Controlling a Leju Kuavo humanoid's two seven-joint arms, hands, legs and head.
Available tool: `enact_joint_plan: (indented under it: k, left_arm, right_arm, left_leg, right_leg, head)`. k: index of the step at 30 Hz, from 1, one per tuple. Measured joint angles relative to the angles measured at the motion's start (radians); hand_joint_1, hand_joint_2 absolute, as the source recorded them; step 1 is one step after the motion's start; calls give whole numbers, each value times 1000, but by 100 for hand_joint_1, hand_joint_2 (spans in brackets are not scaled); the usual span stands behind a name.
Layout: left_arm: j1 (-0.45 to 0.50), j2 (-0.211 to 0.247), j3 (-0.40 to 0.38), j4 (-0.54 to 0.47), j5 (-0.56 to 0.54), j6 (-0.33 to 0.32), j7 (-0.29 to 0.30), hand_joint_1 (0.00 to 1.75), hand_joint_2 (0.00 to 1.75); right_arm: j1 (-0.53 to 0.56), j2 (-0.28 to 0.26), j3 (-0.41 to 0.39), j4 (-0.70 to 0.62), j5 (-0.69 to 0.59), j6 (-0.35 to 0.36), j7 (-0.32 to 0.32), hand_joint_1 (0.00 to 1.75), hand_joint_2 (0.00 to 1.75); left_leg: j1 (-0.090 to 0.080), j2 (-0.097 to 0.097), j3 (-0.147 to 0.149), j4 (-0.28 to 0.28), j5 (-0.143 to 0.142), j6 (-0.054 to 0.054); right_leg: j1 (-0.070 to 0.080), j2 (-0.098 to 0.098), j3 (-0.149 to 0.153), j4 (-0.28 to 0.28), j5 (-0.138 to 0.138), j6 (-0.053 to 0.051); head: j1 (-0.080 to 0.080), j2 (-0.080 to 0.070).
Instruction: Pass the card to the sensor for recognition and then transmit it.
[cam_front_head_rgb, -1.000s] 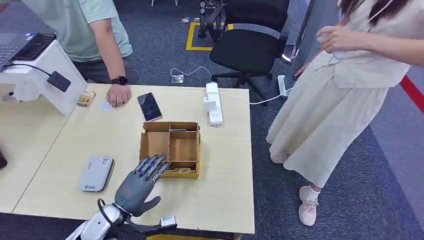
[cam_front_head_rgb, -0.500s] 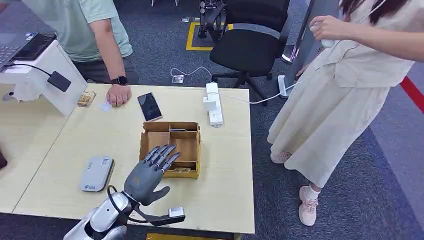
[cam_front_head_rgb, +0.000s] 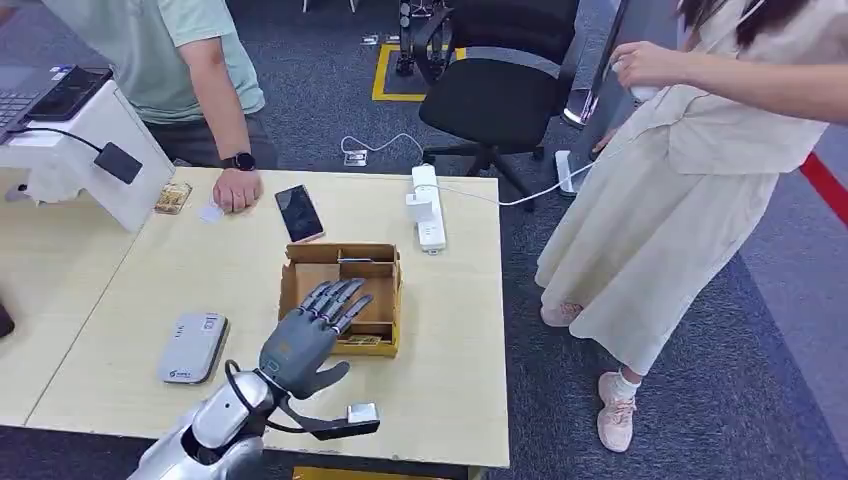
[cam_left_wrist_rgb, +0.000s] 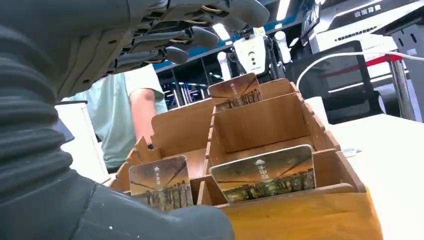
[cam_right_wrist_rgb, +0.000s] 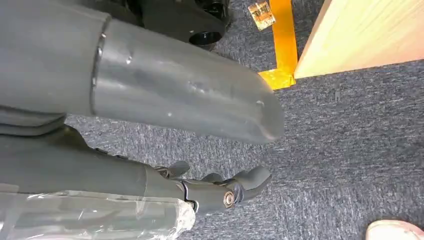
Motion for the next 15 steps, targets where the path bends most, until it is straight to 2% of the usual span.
enact_joint_plan:
  k: [8, 15]
  left_arm:
    - [-4, 0, -3, 1, 0, -1, 0, 0, 175]
    - [-42, -17, -33, 33, 24, -29, -2, 0, 175]
  right_arm:
    - [0, 0, 0, 0, 3, 0, 1, 0, 0]
    - [-2, 1, 6, 0, 5, 0, 8, 0, 0]
  left_leg:
    - [0, 0, 0, 0, 0, 0]
    - [0, 0, 0, 0, 0, 0]
  right_leg:
    - [0, 0, 0, 0, 0, 0]
    - [0, 0, 0, 0, 0, 0]
  head:
    - [0, 0]
    - [0, 0]
